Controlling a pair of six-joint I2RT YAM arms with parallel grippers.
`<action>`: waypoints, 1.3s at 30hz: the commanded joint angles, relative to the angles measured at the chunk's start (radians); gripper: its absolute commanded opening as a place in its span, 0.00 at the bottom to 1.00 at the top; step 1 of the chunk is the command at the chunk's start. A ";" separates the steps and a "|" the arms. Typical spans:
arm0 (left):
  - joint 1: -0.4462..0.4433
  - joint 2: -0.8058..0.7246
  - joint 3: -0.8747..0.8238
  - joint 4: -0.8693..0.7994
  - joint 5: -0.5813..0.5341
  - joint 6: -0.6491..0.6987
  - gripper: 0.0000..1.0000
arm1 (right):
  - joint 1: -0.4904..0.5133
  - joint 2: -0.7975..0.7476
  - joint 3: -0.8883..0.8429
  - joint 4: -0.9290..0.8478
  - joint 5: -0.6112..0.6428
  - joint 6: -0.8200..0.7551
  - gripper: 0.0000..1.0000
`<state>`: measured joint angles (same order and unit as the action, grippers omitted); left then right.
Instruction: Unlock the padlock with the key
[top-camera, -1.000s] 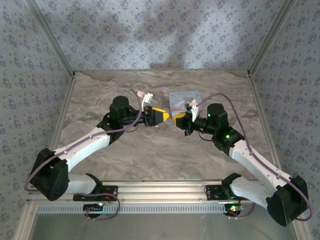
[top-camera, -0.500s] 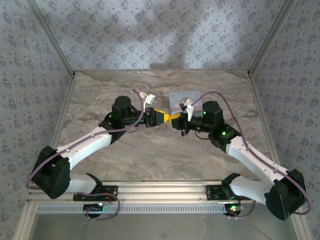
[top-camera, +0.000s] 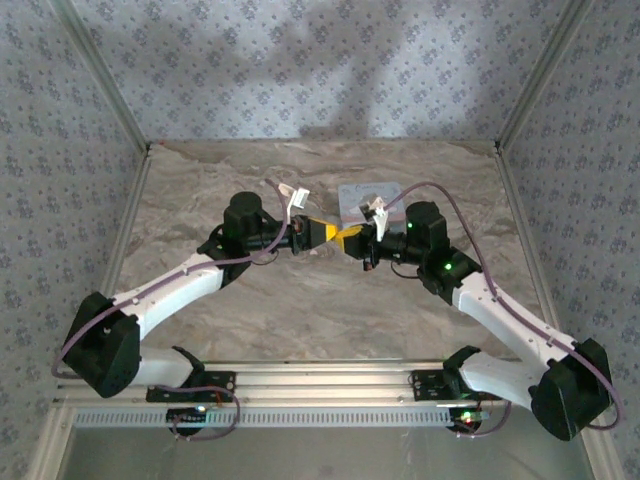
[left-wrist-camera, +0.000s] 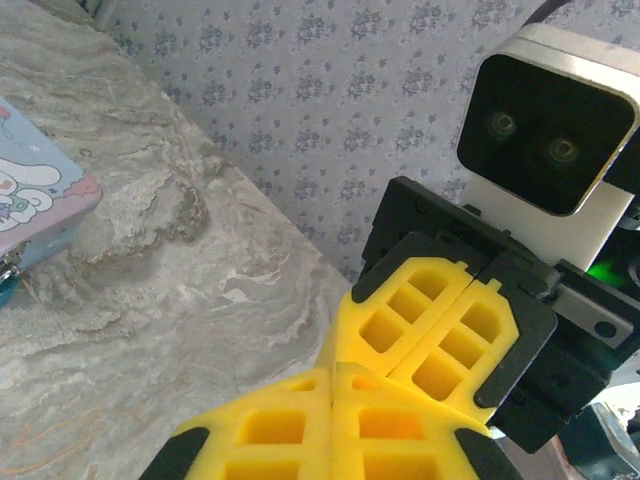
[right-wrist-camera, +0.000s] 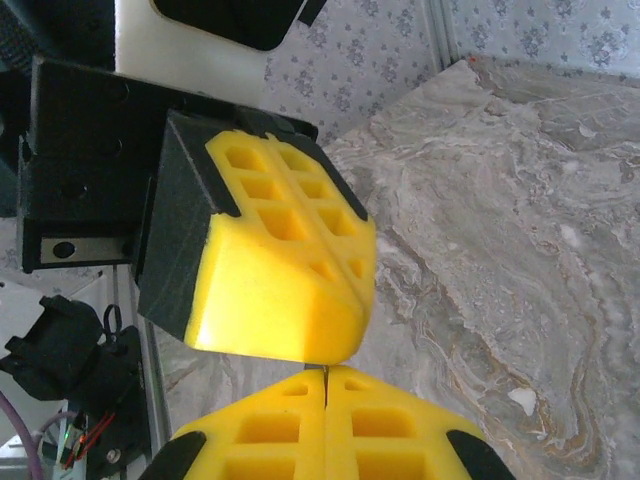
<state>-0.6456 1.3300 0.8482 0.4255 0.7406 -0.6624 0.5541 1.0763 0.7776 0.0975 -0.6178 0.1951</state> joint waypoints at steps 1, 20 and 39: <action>-0.012 -0.014 0.024 0.065 -0.037 -0.023 0.00 | -0.024 -0.020 -0.022 0.104 -0.042 0.093 0.12; -0.028 -0.012 0.017 0.112 -0.090 -0.047 0.00 | -0.031 -0.008 -0.098 0.255 -0.067 0.251 0.42; -0.029 -0.015 0.012 0.114 -0.089 -0.048 0.00 | -0.022 0.039 -0.074 0.280 -0.064 0.268 0.31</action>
<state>-0.6643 1.3296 0.8486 0.5003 0.6563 -0.7013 0.5262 1.1122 0.6765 0.3485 -0.6773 0.4568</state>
